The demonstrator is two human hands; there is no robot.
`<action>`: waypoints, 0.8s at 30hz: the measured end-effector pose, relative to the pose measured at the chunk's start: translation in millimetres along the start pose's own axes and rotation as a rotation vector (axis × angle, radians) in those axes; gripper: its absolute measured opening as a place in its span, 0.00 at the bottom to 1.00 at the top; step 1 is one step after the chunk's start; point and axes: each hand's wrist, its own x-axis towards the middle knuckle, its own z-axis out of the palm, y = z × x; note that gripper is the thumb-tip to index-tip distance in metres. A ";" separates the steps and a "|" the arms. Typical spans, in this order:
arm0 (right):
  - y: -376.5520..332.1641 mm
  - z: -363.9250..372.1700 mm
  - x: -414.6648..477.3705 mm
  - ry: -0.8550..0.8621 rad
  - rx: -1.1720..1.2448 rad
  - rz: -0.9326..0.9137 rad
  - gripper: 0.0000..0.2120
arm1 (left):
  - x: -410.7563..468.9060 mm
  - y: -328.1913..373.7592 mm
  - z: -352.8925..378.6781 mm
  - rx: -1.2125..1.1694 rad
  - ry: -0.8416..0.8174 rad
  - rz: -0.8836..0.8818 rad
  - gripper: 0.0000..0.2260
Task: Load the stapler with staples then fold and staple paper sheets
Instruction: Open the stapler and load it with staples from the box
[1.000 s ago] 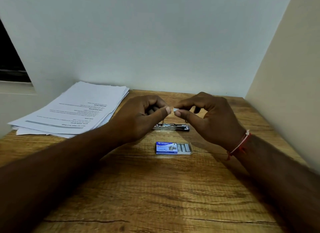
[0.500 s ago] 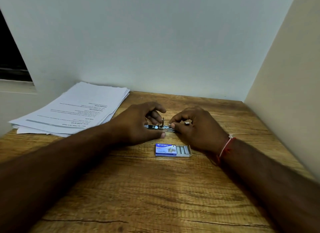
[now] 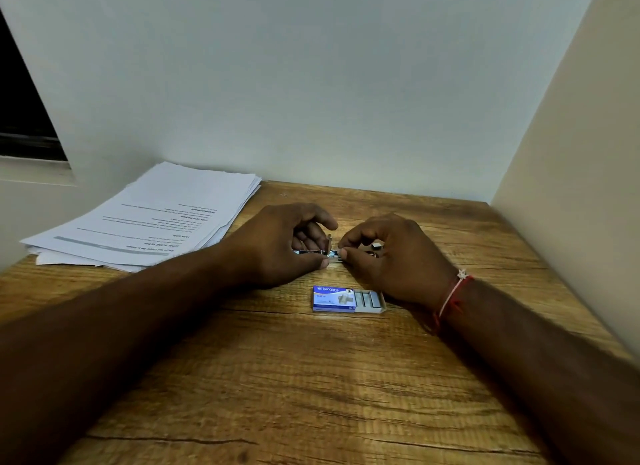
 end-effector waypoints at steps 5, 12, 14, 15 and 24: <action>0.4 -1.4 -0.1 -0.024 0.025 0.022 0.02 | 1.0 0.1 0.2 0.002 -0.005 0.001 0.24; -2.8 -2.3 1.2 -0.022 -0.032 0.000 0.03 | 0.9 -0.4 0.1 0.014 -0.003 0.004 0.24; -4.5 -3.2 1.5 -0.019 -0.059 -0.027 0.05 | 1.3 -0.5 0.4 0.017 -0.001 0.004 0.24; -5.3 -3.7 1.5 -0.016 -0.077 -0.041 0.05 | 1.4 -0.1 0.4 0.016 -0.002 0.003 0.24; -8.3 -12.5 0.2 -0.033 -0.139 -0.052 0.11 | 1.7 0.8 0.8 0.004 -0.012 -0.004 0.24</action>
